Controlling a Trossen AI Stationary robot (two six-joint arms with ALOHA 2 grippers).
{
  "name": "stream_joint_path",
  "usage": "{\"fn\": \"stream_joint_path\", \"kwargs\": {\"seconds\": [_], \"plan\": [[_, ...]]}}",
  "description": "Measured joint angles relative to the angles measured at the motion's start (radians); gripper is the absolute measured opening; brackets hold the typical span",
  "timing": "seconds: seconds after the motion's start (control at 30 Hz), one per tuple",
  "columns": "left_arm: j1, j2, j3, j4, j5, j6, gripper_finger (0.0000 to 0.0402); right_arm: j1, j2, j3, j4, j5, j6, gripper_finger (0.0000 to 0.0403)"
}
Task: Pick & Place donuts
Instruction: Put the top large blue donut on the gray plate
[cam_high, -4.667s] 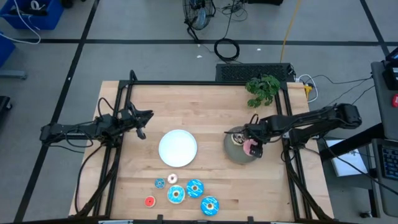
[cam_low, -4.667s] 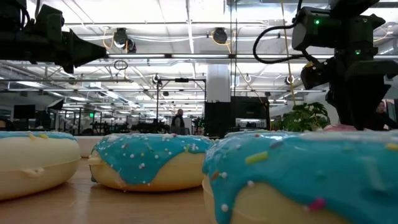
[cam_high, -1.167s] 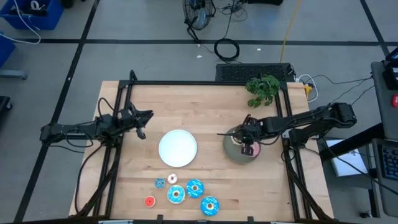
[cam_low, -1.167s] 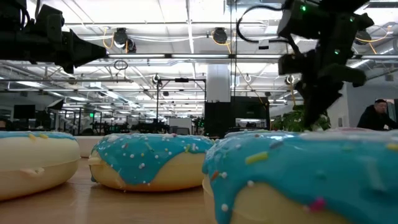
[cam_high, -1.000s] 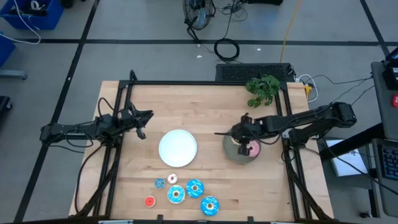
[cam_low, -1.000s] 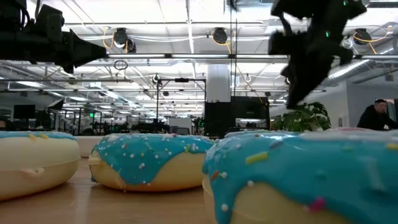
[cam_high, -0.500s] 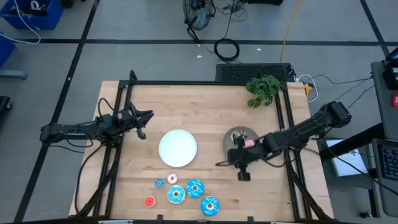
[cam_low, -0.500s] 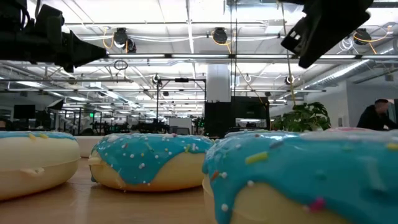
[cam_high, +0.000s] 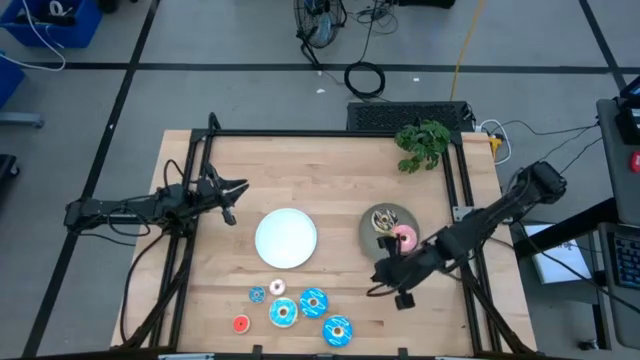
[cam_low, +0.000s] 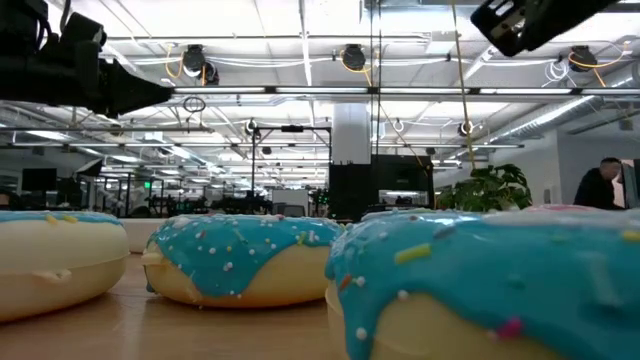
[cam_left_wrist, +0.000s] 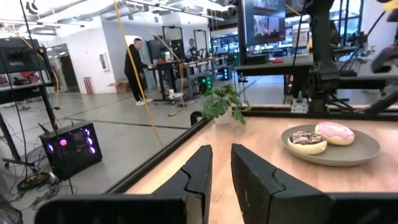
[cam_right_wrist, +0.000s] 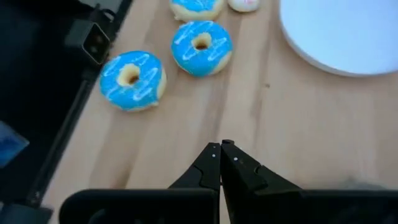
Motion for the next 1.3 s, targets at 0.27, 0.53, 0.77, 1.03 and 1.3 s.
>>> {"fn": "stream_joint_path", "kwargs": {"seconds": [0.27,0.53,0.77,1.03,1.3], "plan": [[0.000,0.001,0.000,0.005,-0.001,-0.009,0.0067,-0.098,-0.247,-0.115,-0.024,-0.098,-0.041,0.0000],[0.000,0.001,0.000,0.000,-0.013,-0.009,0.0067,-0.116,-0.689,-0.375,0.101,0.041,-0.047,0.0000],[0.000,0.001,0.000,0.029,-0.054,-0.006,0.0067,-0.116,-0.890,-0.532,0.165,0.050,-0.171,0.0000],[-0.003,0.047,0.020,-0.053,0.060,-0.129,0.0067,-0.118,-1.008,-0.640,0.267,0.049,-0.295,0.0000],[-0.136,0.350,0.304,-0.102,0.147,-0.145,0.0067,-0.118,-1.040,-0.801,0.481,0.050,-0.354,0.0000]]}}
